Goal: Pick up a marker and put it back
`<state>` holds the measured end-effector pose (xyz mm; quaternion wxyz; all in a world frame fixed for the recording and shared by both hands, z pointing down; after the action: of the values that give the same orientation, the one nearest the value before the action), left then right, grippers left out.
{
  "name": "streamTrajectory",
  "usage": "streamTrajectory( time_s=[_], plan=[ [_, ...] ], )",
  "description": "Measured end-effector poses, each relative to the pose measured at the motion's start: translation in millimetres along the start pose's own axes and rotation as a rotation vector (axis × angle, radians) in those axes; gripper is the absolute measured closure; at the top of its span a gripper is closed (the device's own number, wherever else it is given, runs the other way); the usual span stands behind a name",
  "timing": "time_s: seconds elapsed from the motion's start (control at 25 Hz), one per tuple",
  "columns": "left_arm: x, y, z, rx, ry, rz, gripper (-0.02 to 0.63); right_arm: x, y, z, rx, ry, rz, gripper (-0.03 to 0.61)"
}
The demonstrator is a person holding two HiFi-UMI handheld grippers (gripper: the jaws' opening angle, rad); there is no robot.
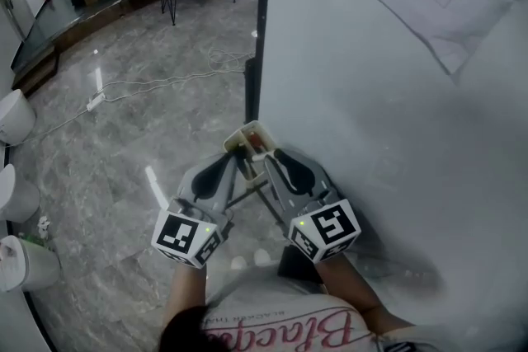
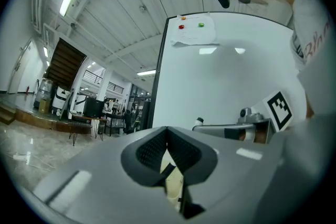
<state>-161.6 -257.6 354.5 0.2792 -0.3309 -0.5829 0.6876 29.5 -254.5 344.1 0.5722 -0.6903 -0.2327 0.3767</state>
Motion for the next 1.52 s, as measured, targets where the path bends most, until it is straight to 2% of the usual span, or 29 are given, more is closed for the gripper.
streamTrajectory(
  time_s=[0.28,0.76,0.92,1.24,1.52],
  plan=[
    [2.6,11.9,-0.7,-0.040,-0.007,-0.034,0.614,17.1,23.7,6.0,0.046,-0.009,-0.080,0.518],
    [10.6,19.8,2.8,-0.030,0.016,-0.064,0.615,19.1,22.8,15.1,0.063,-0.016,-0.072,0.518],
    [10.5,18.4,1.2,-0.037,0.002,-0.063,0.614,6.4,13.0,10.9,0.053,-0.019,-0.023,0.518],
    [15.9,15.5,4.6,-0.031,0.009,-0.060,0.614,-36.6,-25.7,3.0,-0.046,0.011,0.149,0.518],
    [19.6,14.1,10.8,-0.023,0.025,-0.061,0.614,-46.3,-41.2,1.0,-0.095,0.004,0.201,0.517]
  ],
)
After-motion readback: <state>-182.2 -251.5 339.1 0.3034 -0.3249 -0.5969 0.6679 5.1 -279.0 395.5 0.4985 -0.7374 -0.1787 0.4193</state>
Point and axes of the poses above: the fingertips, and each gripper's own axes: x backward along the fingers, z to its left, y out of its top, the point moved 10 cm from there along x, backward along the fingers, and after that the axes turned 13 degrees about z, right-handed, at the moved point
